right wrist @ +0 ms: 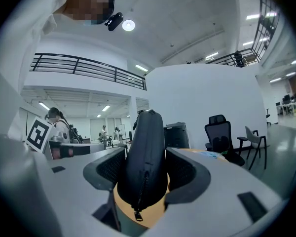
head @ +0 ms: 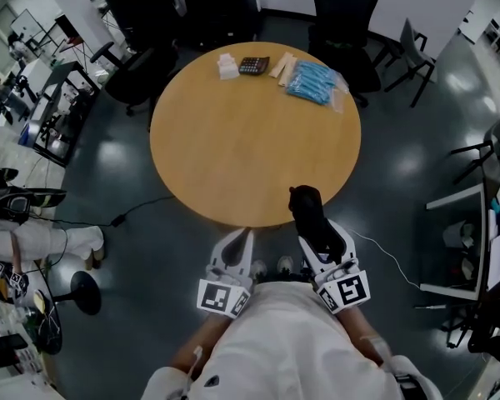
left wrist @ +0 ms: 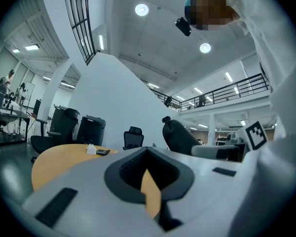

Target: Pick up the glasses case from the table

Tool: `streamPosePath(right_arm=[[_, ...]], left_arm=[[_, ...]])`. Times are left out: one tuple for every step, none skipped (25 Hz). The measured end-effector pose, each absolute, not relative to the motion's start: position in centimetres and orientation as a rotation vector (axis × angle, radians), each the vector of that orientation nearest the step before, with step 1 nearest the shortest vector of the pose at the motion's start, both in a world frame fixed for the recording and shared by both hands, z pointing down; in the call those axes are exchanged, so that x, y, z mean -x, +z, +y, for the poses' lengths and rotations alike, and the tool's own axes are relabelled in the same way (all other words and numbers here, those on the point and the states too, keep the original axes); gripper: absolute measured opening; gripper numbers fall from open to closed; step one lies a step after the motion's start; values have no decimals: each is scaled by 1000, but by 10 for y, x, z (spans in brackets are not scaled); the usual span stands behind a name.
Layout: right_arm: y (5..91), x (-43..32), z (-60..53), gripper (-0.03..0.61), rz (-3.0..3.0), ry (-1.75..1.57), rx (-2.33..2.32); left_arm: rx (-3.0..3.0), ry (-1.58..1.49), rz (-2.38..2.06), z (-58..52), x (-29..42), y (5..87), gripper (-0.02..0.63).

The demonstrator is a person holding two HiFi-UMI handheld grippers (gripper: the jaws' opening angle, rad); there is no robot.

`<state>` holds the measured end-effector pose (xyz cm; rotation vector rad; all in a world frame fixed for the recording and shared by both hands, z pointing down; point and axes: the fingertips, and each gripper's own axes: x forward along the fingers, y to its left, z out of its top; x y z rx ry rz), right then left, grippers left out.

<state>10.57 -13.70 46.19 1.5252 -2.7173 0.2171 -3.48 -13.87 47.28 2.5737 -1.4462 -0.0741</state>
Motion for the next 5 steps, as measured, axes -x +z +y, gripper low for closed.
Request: streamPosePath(right_arm=[[462,-105,-137,265,-2717,220,-1527],[462,-104,-137,265,-2717,221,-1528],[463,-104,-137,265,-2716,221,-1528],[463,-103,-137,265,-2716,220,-1528],[463,-102,-137,265,-2715,220,-1527]], left_arm=[[-2573,-73,-1446,-138,36,473,5],[-2572,-72,-1446,-138,36,473,5],[-2571,-72,-1446,-138,37,474,5],[-2569,-72,-1446,-137,38,474,5],[-2568,-72,-1445,-137,39,475,5]])
